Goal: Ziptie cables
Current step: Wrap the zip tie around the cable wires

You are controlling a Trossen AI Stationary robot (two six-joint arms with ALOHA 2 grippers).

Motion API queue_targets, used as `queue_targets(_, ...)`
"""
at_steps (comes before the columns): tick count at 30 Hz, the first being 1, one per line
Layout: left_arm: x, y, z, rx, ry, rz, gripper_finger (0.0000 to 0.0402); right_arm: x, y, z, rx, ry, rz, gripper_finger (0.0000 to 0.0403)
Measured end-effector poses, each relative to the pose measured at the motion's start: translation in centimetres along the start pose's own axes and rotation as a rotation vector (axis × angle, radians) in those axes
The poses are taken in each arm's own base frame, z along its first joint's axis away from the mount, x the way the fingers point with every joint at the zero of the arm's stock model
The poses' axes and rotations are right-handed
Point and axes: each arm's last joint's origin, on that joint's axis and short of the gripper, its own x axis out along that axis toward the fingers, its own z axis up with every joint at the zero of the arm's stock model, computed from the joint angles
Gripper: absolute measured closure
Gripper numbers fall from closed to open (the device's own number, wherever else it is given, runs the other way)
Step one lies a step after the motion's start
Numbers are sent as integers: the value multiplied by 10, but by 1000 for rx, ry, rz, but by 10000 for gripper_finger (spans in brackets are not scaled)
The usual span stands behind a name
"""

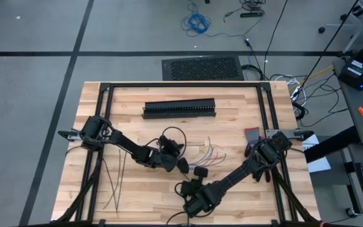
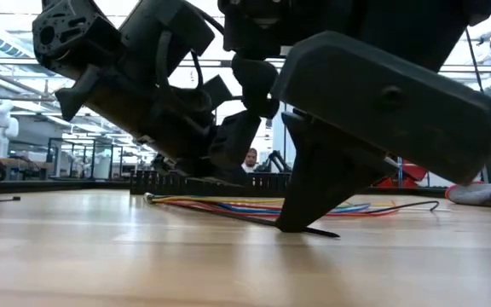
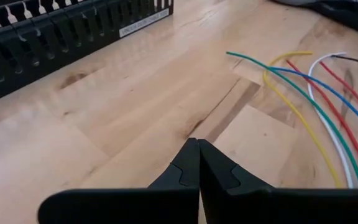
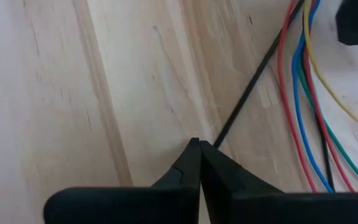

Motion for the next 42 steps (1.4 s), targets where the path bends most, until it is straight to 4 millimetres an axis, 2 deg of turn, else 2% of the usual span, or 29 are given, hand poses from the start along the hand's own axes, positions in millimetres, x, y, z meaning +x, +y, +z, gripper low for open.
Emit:
queue_targets(5,-4,4,-1,58,27,51,402,0,1,2,14,-32,-6,403)
queue_targets(12,-23,16,19,124,31,177,402,-6,3,7,17,-106,-62,403)
queue_targets(16,-23,19,15,144,61,183,402,-9,3,12,22,-134,-73,402)
queue_targets(24,-23,27,0,214,160,236,402,-12,1,11,41,-166,-121,402)
queue_targets(30,-27,33,-9,265,290,223,402,-14,2,10,42,-180,-134,402)
queue_targets(35,-30,30,-10,257,342,170,402,-14,0,8,53,-168,-151,403)
queue_targets(42,-46,16,-7,274,448,127,402,-15,-2,7,60,-156,-165,403)
